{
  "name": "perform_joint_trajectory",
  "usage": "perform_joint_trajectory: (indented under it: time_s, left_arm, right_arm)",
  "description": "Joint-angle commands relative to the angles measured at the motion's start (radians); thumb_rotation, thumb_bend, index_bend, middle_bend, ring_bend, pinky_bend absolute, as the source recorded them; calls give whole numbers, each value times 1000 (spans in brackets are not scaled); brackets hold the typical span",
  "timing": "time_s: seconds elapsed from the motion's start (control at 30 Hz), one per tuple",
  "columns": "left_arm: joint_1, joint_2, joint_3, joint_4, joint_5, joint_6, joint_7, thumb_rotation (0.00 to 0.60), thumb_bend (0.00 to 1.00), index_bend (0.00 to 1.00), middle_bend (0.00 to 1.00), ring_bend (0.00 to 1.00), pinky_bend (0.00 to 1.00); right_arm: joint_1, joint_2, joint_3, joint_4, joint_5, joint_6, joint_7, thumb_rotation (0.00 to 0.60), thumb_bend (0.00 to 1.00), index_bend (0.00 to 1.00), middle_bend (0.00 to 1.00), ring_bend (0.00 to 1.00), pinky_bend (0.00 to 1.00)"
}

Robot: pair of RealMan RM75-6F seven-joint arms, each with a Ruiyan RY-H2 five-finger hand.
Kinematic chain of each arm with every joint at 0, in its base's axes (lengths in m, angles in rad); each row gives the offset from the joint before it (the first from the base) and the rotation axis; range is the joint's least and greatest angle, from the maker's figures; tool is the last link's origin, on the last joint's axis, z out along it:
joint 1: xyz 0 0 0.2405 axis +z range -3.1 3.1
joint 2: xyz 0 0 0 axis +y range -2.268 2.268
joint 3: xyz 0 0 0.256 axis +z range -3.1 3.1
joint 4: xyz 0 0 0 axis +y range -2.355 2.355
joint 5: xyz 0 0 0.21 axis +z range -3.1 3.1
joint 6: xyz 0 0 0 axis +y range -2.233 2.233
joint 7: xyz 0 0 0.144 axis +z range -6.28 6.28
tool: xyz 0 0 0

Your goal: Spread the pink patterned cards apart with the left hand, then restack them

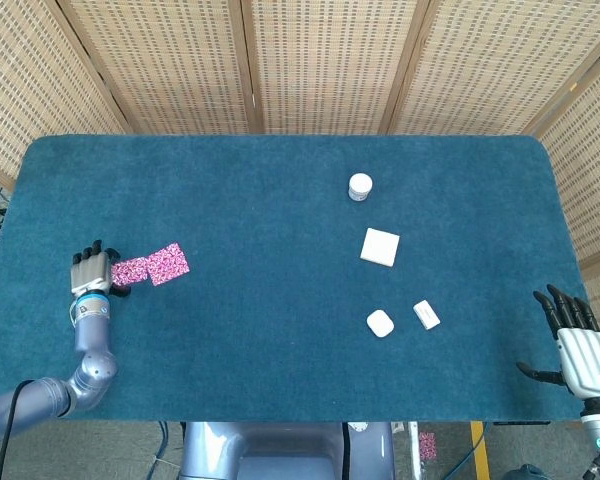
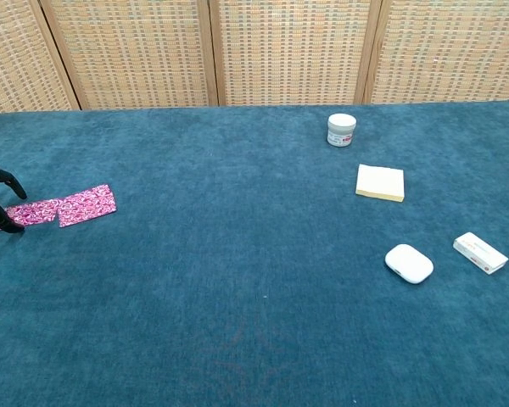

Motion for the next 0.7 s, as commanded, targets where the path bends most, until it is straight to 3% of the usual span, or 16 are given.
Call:
perform_joint_trajectory:
  time_s: [0.03,0.37,0.7]
  left_arm:
    - [-3,0,-1,5,-4,-7,3,600,285,248,0,0,0]
    - [-7,-3,2,23,-27,-33,14,600,284,254,0,0,0]
    - [-13,-10,10,42,-45,-48,27,600,320,442,0,0,0]
  right_arm:
    - [0,0,1,0,1,0,0,600,0,0,0,0,0]
    - [1,-2,0,2,2,-3,-2,600,0,0,0,0,0]
    - [3,-3,0,4,5,-8,-3,600,0,0,0,0,0]
